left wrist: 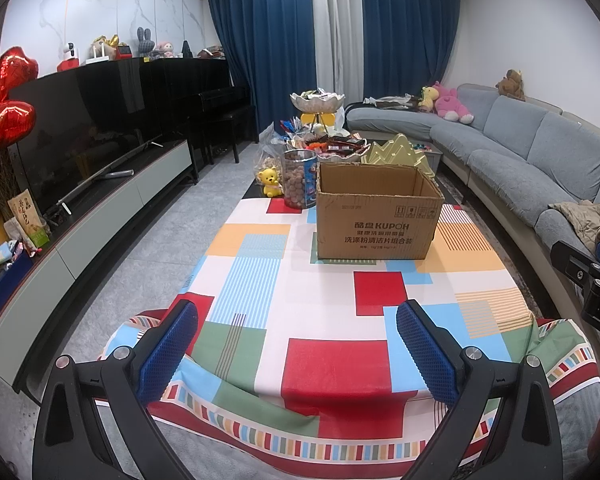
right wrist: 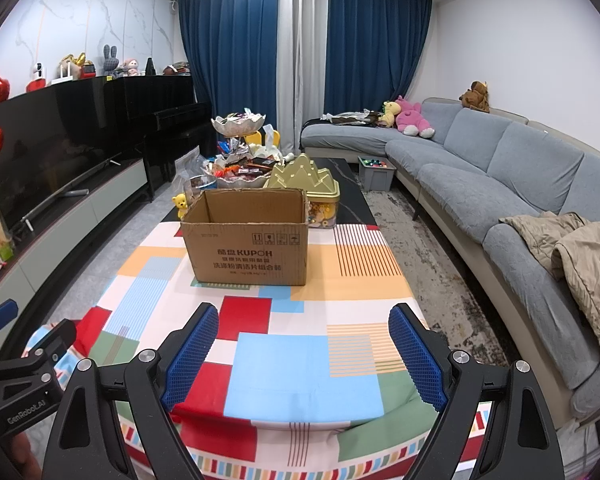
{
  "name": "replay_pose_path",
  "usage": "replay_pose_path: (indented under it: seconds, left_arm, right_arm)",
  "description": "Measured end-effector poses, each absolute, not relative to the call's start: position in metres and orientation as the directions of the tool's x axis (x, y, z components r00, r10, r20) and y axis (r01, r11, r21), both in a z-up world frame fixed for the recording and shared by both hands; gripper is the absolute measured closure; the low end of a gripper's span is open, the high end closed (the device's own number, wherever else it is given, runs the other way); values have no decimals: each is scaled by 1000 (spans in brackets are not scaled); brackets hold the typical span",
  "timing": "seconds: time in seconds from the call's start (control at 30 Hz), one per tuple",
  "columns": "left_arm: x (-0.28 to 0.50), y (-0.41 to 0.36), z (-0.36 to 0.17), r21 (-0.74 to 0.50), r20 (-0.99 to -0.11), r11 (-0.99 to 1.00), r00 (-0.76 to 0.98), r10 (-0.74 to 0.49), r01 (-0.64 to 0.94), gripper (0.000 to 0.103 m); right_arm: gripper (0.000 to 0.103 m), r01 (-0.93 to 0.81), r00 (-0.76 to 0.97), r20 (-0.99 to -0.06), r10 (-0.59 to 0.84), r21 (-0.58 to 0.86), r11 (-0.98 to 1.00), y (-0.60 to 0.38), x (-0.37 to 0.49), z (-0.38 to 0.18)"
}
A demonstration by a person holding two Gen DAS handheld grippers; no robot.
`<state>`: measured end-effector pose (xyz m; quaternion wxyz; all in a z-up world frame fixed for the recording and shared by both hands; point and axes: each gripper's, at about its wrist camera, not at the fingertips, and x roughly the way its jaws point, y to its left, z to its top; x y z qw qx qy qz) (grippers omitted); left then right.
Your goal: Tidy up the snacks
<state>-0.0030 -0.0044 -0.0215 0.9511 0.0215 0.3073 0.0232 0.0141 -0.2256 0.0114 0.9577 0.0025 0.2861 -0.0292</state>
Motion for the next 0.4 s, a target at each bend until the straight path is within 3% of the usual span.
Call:
replay_pose_path:
  seconds: [0.4]
  left_arm:
    - [0, -4, -21, 54, -578, 998, 814, 53, -27, 1]
  right_arm:
    - [15, 56, 834, -549, -54, -13, 998, -226, 14, 11]
